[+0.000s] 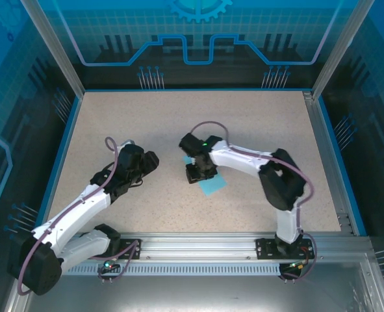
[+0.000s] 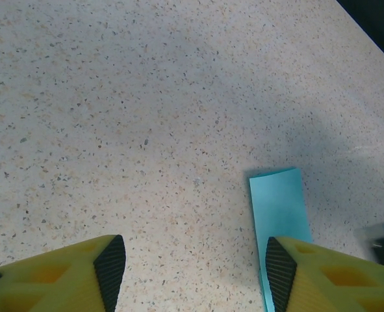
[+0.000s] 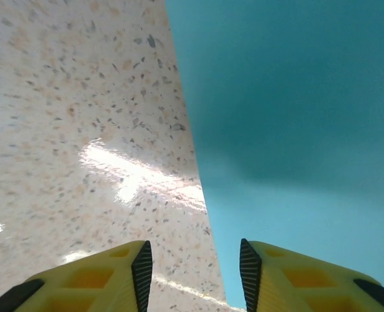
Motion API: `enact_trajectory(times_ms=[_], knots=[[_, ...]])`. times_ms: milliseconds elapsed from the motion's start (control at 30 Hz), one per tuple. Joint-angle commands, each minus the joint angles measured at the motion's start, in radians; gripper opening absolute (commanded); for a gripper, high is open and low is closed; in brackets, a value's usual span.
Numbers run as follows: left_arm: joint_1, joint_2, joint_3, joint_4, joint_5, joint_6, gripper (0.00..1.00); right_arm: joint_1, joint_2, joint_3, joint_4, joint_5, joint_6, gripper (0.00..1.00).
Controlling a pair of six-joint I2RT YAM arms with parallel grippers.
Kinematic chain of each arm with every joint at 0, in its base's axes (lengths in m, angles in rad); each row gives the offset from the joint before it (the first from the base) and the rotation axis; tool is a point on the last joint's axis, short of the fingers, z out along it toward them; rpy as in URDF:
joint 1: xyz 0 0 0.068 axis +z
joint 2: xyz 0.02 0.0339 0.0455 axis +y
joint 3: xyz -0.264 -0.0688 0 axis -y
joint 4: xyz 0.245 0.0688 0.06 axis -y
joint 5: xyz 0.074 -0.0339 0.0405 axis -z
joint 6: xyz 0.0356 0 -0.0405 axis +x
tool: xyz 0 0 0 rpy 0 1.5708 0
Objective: Fold a paper plane with a square sheet of paper (pick it up from the middle)
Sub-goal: Turn over the paper at the center of the table.
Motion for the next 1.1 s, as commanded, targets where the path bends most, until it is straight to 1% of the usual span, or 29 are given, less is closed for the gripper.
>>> enact_trajectory(times_ms=[0,100,167,333,533,667,733,900,967,1067], knots=[[0.009,0.024,0.003,0.004,0.026,-0.006,0.62,-0.104,-0.145,-0.146,0.239,-0.224,0.053,0.39],[0.008,0.065,0.014,0.028,0.076,0.002,0.63,-0.181,-0.207,-0.296,0.391,-0.327,0.091,0.28],[0.009,0.100,0.026,0.048,0.118,0.013,0.62,-0.213,-0.213,-0.351,0.443,-0.372,0.105,0.21],[0.008,0.194,0.066,0.073,0.215,0.027,0.62,-0.219,-0.175,-0.414,0.512,-0.420,0.129,0.17],[0.008,0.258,0.094,0.096,0.282,0.038,0.62,-0.194,-0.119,-0.458,0.578,-0.414,0.196,0.16],[0.008,0.291,0.113,0.097,0.320,0.050,0.61,-0.173,-0.086,-0.487,0.622,-0.381,0.269,0.16],[0.008,0.309,0.122,0.101,0.342,0.055,0.61,-0.165,-0.074,-0.496,0.667,-0.372,0.330,0.16],[0.008,0.343,0.133,0.118,0.379,0.057,0.61,-0.138,-0.056,-0.580,0.778,-0.324,0.507,0.17],[0.008,0.361,0.141,0.123,0.395,0.057,0.61,-0.132,-0.055,-0.596,0.797,-0.299,0.573,0.18],[0.007,0.381,0.150,0.134,0.426,0.059,0.60,-0.124,-0.065,-0.610,0.850,-0.295,0.613,0.20]])
